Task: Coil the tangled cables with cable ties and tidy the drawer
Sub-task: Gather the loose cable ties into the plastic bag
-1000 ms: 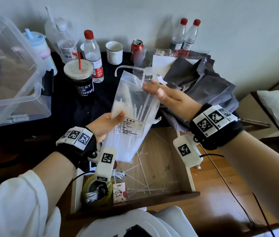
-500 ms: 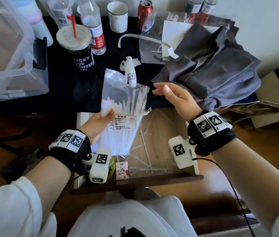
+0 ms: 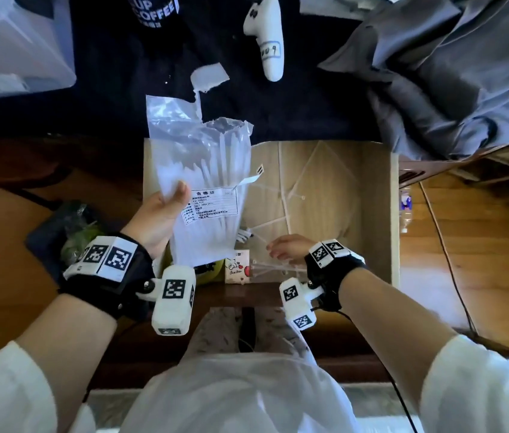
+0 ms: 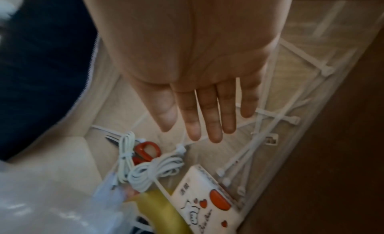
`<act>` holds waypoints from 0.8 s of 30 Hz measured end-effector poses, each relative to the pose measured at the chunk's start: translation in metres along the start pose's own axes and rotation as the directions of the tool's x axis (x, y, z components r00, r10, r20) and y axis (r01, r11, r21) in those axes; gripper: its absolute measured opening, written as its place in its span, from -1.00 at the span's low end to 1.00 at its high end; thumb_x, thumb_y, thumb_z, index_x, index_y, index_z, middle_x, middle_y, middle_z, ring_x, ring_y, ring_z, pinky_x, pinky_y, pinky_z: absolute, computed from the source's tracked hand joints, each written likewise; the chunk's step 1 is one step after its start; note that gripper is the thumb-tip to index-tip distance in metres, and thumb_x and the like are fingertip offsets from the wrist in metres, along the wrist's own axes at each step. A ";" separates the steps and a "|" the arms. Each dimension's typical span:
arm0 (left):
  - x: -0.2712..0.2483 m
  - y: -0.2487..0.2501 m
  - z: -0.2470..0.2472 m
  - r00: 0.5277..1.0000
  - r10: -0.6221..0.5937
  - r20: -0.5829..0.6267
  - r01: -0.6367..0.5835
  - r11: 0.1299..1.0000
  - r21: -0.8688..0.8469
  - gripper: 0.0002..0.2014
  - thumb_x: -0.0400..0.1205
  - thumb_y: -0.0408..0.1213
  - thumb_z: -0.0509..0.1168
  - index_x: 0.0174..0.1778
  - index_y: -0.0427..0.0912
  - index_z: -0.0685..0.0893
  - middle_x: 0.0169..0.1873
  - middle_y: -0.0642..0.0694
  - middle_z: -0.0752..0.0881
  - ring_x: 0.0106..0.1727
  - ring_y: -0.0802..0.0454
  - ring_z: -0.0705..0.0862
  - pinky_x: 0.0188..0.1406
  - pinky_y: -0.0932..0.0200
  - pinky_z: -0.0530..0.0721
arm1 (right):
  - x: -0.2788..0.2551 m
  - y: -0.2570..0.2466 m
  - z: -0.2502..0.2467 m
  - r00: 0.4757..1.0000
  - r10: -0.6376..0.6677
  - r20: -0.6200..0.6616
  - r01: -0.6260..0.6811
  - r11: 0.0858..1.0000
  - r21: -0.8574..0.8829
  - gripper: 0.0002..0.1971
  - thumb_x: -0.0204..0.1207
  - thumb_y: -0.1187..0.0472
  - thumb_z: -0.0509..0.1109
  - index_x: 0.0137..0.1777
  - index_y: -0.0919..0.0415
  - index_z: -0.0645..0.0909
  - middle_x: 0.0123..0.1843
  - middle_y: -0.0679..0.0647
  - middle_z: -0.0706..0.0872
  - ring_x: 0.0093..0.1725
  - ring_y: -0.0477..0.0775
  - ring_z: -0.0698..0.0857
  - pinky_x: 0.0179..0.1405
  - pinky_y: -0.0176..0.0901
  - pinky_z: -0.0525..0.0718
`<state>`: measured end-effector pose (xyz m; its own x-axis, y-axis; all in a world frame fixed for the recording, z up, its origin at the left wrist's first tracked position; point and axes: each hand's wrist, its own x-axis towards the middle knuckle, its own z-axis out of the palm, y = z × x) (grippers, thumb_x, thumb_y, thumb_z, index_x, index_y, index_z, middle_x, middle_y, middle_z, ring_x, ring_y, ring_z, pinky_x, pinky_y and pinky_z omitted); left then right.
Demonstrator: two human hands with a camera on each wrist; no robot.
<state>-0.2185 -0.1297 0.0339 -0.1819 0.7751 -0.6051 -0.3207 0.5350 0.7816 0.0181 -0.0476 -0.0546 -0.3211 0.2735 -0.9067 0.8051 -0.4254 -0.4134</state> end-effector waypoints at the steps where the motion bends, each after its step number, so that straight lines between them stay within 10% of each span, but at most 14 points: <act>1: -0.001 -0.003 -0.003 1.000 0.008 -0.005 -0.008 1.000 -0.010 0.24 0.00 0.47 0.50 0.34 -0.52 0.49 0.33 -0.36 0.61 0.43 -0.19 0.53 0.51 -0.31 0.31 | 0.005 0.000 0.002 1.000 0.013 0.025 -0.011 0.994 -0.104 -0.64 0.65 0.23 0.20 0.37 0.40 0.50 0.17 0.21 0.66 0.04 0.10 0.61 -0.01 -0.17 0.50; 4: -0.005 -0.008 -0.006 0.999 0.033 -0.002 -0.033 0.999 -0.030 0.24 0.04 0.46 0.49 0.40 -0.49 0.44 0.36 -0.34 0.59 0.43 -0.15 0.54 0.48 -0.21 0.40 | 0.025 0.009 0.006 0.995 0.071 0.076 -0.041 0.942 -0.334 -0.61 0.68 0.22 0.15 0.44 0.39 0.40 0.25 0.13 0.50 0.36 0.19 0.50 0.00 -0.25 0.45; 11: -0.011 -0.006 -0.003 0.998 0.062 0.024 -0.060 0.995 -0.081 0.22 0.18 0.39 0.48 0.47 -0.54 0.29 0.41 -0.39 0.52 0.44 -0.16 0.54 0.46 -0.19 0.45 | 0.054 0.040 0.010 0.956 0.271 0.116 -0.202 0.889 -0.411 -0.55 0.49 0.16 0.38 0.36 0.29 0.51 0.33 0.20 0.57 0.12 0.09 0.55 -0.11 -0.16 0.60; 15: -0.016 -0.002 -0.007 0.998 0.066 0.008 -0.065 0.992 -0.109 0.18 0.18 0.39 0.47 0.51 -0.43 0.33 0.42 -0.30 0.54 0.46 -0.15 0.52 0.51 -0.25 0.36 | 0.118 0.074 0.005 0.943 0.331 0.036 -0.172 0.577 -0.798 -0.56 0.25 -0.24 0.45 0.09 -0.06 0.67 0.05 -0.01 0.79 -0.06 0.08 0.75 0.06 0.04 0.73; 19: -0.018 -0.002 -0.007 0.999 0.044 0.016 -0.042 0.993 -0.110 0.14 0.17 0.42 0.45 0.51 -0.35 0.39 0.42 -0.28 0.55 0.46 -0.15 0.51 0.53 -0.27 0.33 | 0.099 0.055 0.005 0.947 0.293 0.129 -0.054 0.546 -0.836 -0.46 0.26 -0.09 0.52 0.28 -0.09 0.58 0.24 -0.03 0.70 0.19 0.12 0.67 0.18 0.09 0.67; 24: -0.019 0.001 -0.006 0.999 0.028 0.026 -0.024 0.991 -0.134 0.18 0.10 0.43 0.47 0.50 -0.32 0.41 0.40 -0.26 0.57 0.44 -0.13 0.54 0.52 -0.27 0.35 | 0.131 0.084 0.002 0.933 0.340 0.118 -0.053 0.455 -0.889 -0.51 -0.01 -0.09 0.53 0.00 -0.07 0.72 0.00 -0.01 0.79 -0.06 0.05 0.76 -0.07 0.07 0.76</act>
<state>-0.2211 -0.1456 0.0450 -0.1668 0.7981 -0.5790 -0.4381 0.4661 0.7686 0.0422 -0.0491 -0.2083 -0.0850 0.0090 -0.9963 0.8266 0.5590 -0.0654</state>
